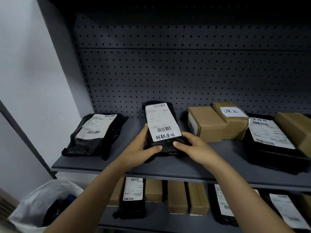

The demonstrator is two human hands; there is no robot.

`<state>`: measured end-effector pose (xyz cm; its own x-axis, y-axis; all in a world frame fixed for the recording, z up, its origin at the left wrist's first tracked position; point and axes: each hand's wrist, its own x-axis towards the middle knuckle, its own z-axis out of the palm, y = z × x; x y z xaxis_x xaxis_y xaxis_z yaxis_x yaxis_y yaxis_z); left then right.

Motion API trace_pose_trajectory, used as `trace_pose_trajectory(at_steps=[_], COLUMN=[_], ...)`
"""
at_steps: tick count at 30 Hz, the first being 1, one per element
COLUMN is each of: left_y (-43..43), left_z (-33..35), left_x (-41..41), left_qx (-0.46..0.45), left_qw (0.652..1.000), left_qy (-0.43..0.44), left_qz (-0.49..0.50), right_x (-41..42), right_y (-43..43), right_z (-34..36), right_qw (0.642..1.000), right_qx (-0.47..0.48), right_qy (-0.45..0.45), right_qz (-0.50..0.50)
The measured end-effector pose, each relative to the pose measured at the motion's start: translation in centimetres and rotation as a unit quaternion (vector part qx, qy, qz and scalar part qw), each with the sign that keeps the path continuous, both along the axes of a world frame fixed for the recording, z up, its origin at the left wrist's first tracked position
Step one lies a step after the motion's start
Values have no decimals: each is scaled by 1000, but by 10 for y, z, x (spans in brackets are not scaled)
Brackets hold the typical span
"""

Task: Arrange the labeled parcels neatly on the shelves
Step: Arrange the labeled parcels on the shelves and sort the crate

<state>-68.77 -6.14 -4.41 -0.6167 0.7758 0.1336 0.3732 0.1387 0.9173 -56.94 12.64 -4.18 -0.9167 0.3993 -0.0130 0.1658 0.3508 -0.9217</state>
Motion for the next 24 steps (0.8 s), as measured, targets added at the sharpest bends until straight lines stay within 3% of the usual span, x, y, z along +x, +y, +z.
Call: trace_pose_trajectory(at_steps=[4,12,24], left_y=[-3,-12,-11], left_z=[12,52,71], left_x=[1,9,31], left_qx=[55,141,188], left_qw=[998,987,977], left_qy=[40,75,87], left_qz=[1,-28,-45], right_x=[1,14,31], right_y=[-10,-18,-11], right_z=[2,26,59], right_qw=[994,952,931], right_qx=[-40,-18,45], right_qy=[103,306,361], right_qz=[-16,-25,28])
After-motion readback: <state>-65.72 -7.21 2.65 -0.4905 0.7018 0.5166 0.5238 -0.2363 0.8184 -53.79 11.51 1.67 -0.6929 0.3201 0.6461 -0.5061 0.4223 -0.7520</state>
